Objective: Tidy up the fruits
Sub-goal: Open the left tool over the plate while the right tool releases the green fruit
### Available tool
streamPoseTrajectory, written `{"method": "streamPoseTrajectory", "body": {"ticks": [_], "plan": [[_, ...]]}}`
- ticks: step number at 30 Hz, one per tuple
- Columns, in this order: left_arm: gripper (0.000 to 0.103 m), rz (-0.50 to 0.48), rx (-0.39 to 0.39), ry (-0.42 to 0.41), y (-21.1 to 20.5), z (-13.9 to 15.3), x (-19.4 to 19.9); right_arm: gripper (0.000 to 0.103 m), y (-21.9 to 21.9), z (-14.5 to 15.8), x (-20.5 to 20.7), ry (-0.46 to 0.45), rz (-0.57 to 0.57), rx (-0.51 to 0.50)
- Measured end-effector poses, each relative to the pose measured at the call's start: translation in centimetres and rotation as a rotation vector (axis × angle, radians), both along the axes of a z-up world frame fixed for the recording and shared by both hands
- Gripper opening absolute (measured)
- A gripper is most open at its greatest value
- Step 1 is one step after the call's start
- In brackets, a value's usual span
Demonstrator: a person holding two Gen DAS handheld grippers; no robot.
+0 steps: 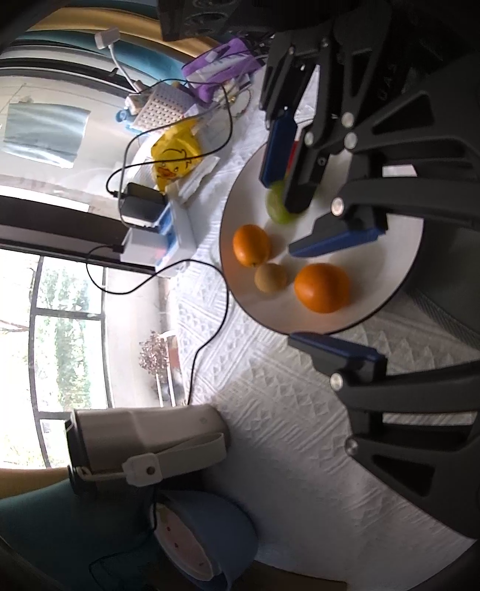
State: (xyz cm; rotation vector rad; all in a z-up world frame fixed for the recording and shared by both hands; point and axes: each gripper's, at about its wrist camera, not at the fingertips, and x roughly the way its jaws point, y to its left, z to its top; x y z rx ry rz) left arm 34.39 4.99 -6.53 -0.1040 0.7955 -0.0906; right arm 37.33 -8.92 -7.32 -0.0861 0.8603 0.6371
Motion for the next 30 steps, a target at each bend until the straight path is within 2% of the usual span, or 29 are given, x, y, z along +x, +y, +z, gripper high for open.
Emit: {"method": "streamPoseTrajectory", "body": {"ticks": [12, 21, 30], "plan": [[0.044, 0.003, 0.000, -0.031, 0.0, 1.4, -1.5, 0.035, -0.4, 1.4, -1.1, -0.024, -0.002, 0.006], [0.045, 0.010, -0.017, -0.088, -0.2, 3.7, -5.3, 0.035, -1.4, 4.2, -3.9, -0.070, -0.016, 0.022], [0.045, 0.001, -0.024, -0.109, -1.1, 4.5, -9.3, 0.035, -3.1, 5.5, -7.6, -0.087, -0.038, 0.024]]}}
